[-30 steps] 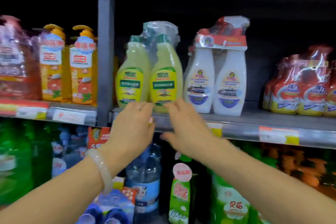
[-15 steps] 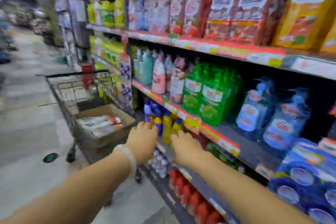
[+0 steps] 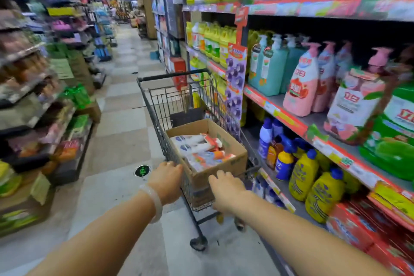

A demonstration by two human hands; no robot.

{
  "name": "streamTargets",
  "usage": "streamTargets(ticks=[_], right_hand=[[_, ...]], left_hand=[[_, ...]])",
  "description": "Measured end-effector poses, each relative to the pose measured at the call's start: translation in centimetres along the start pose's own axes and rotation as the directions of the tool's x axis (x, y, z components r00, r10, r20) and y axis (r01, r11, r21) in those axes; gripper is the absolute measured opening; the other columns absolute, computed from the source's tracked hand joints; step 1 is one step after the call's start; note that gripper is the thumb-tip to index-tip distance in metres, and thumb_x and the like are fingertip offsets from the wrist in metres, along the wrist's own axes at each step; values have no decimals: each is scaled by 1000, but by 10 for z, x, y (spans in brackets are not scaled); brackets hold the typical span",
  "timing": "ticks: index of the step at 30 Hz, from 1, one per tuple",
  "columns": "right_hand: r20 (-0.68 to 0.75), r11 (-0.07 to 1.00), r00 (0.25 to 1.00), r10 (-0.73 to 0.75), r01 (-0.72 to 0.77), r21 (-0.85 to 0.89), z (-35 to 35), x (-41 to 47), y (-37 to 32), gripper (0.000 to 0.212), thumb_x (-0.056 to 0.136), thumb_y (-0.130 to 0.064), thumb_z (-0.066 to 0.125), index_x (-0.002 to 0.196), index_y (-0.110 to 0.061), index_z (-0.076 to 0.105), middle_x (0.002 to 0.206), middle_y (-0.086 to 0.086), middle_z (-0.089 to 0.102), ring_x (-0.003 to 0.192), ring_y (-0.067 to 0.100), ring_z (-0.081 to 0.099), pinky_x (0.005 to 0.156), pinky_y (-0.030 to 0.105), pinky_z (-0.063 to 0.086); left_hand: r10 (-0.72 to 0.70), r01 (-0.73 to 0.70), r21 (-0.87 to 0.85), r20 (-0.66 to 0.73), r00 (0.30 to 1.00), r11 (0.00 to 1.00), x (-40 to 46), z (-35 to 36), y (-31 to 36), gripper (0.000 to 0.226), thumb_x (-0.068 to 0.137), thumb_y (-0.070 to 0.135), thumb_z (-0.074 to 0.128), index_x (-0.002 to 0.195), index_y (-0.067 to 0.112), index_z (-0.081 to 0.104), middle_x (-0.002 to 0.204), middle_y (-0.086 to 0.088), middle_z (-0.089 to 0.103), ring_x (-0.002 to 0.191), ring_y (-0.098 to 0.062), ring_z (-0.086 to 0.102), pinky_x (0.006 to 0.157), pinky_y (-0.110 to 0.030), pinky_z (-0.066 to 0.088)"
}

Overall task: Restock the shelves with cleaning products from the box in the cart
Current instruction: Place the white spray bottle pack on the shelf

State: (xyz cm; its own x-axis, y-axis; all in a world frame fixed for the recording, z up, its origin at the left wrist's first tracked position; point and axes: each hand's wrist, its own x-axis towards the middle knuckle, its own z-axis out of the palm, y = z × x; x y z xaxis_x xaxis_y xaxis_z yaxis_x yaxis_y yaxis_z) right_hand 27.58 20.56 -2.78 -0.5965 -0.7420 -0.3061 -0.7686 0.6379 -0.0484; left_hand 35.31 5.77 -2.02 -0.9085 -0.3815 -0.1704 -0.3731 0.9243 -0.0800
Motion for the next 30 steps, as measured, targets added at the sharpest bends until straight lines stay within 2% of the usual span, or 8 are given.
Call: streamTargets(ticks=[4, 8, 15, 19, 22, 26, 28, 30], right_hand=[[-7, 1000, 1000, 20, -20, 5, -26, 92, 33, 51, 87, -22, 62, 133, -10, 42, 140, 14, 39, 129, 33, 38, 100, 42, 40], [-17, 998, 998, 67, -67, -3, -39, 167, 66, 47, 86, -23, 61, 129, -12, 47, 132, 14, 45, 121, 34, 46, 93, 41, 44], [79, 979, 979, 190, -194, 54, -4, 302, 104, 47, 87, -20, 57, 131, -10, 45, 130, 13, 48, 122, 29, 49, 97, 36, 43], [127, 948, 957, 261, -279, 153, 20, 390, 114, 40, 85, -24, 58, 124, -18, 54, 126, 11, 52, 114, 28, 55, 92, 35, 46], [230, 892, 909, 348, -397, 218, 32, 455, 116, 41, 86, -22, 59, 123, -10, 47, 125, 13, 48, 117, 31, 51, 95, 37, 42], [364, 800, 841, 399, -514, 310, 58, 524, 109, 43, 87, -19, 58, 126, -8, 43, 124, 15, 46, 117, 34, 49, 95, 40, 41], [442, 712, 802, 402, -577, 400, 76, 551, 106, 47, 89, -23, 59, 129, -7, 41, 124, 16, 47, 116, 33, 51, 93, 38, 43], [513, 543, 755, 409, -653, 528, 94, 571, 107, 57, 86, -31, 66, 129, -3, 41, 121, 15, 50, 112, 28, 53, 87, 35, 43]], left_hand=[[-1, 1, -37, 8, 1000, 999, 93, -22, -26, 43, 88, 29, 57, 128, 16, 47, 128, -8, 51, 118, -27, 50, 97, -39, 46], [23, -23, -17, 33, 999, 1000, 175, -26, -47, 47, 83, 30, 59, 128, 19, 48, 127, -7, 52, 118, -26, 50, 96, -41, 48], [147, -158, 64, 158, 976, 985, 328, -1, -82, 44, 88, 28, 56, 127, 11, 47, 126, -11, 52, 118, -29, 49, 92, -36, 44], [207, -244, 108, 274, 939, 964, 437, 34, -112, 54, 86, 35, 61, 132, 15, 43, 129, -10, 49, 122, -29, 45, 96, -39, 43], [267, -318, 89, 361, 893, 944, 520, 58, -137, 53, 84, 35, 64, 129, 14, 46, 129, -9, 49, 123, -29, 46, 99, -40, 43], [342, -395, 26, 451, 824, 918, 605, 102, -162, 51, 82, 37, 64, 124, 12, 51, 124, -10, 56, 116, -29, 54, 95, -36, 46], [360, -400, -27, 496, 790, 916, 635, 136, -170, 53, 79, 41, 63, 125, 17, 52, 124, -8, 58, 114, -28, 55, 96, -36, 46], [355, -374, -79, 540, 763, 924, 655, 170, -175, 65, 73, 48, 64, 130, 22, 49, 128, -4, 57, 117, -26, 54, 99, -35, 45]])
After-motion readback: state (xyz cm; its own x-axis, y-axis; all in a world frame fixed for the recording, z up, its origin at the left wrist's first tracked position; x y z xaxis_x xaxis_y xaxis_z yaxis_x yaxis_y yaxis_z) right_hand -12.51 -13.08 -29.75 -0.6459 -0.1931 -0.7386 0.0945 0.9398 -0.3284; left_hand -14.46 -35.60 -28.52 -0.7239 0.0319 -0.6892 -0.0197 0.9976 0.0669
